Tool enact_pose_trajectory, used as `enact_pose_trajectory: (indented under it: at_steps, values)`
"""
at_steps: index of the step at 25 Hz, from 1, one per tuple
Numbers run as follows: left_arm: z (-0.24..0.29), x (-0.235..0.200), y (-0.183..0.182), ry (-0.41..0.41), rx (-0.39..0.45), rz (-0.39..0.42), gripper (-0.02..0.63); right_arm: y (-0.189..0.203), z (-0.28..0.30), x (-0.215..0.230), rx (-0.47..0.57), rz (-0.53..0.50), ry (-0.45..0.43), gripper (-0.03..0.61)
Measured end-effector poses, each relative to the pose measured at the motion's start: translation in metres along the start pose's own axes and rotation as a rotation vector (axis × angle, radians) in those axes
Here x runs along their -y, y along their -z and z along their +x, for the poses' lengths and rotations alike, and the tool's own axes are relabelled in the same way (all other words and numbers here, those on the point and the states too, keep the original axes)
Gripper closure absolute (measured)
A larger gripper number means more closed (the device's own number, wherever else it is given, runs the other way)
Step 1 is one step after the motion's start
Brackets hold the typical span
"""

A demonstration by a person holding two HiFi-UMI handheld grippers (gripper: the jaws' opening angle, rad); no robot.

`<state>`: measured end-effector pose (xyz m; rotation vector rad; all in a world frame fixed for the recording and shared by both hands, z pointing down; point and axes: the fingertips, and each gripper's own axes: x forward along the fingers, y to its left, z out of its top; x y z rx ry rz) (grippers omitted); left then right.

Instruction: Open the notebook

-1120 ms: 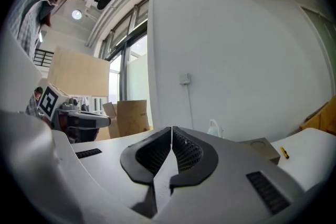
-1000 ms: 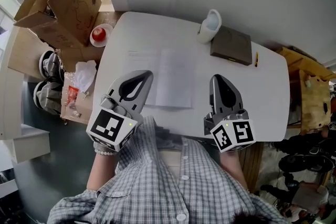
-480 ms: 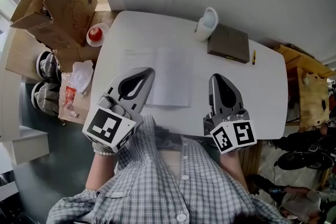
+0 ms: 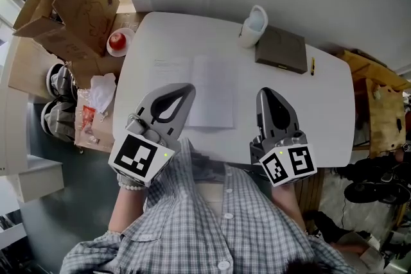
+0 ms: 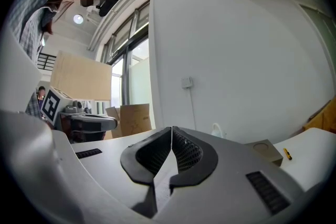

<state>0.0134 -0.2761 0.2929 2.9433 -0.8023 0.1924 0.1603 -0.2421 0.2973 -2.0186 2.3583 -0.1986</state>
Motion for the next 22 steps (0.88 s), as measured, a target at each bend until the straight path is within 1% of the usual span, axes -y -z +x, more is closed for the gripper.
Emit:
enact_pose_trajectory:
  at_steps: [11, 16, 22]
  values:
    - [-0.0017, -0.0013, 0.0026, -0.001, 0.000, -0.010, 0.606, 0.0057, -0.0003, -0.0016, -0.016, 0.002, 0.001, 0.554]
    - [-0.0022, -0.0014, 0.0029, 0.004, 0.007, 0.009, 0.606, 0.0075, -0.0017, -0.0014, -0.025, 0.004, 0.006, 0.553]
    - [0.0006, -0.0045, 0.0009, 0.002, 0.018, 0.010, 0.606, 0.0046, 0.0024, 0.0011, -0.019, -0.005, 0.006, 0.554]
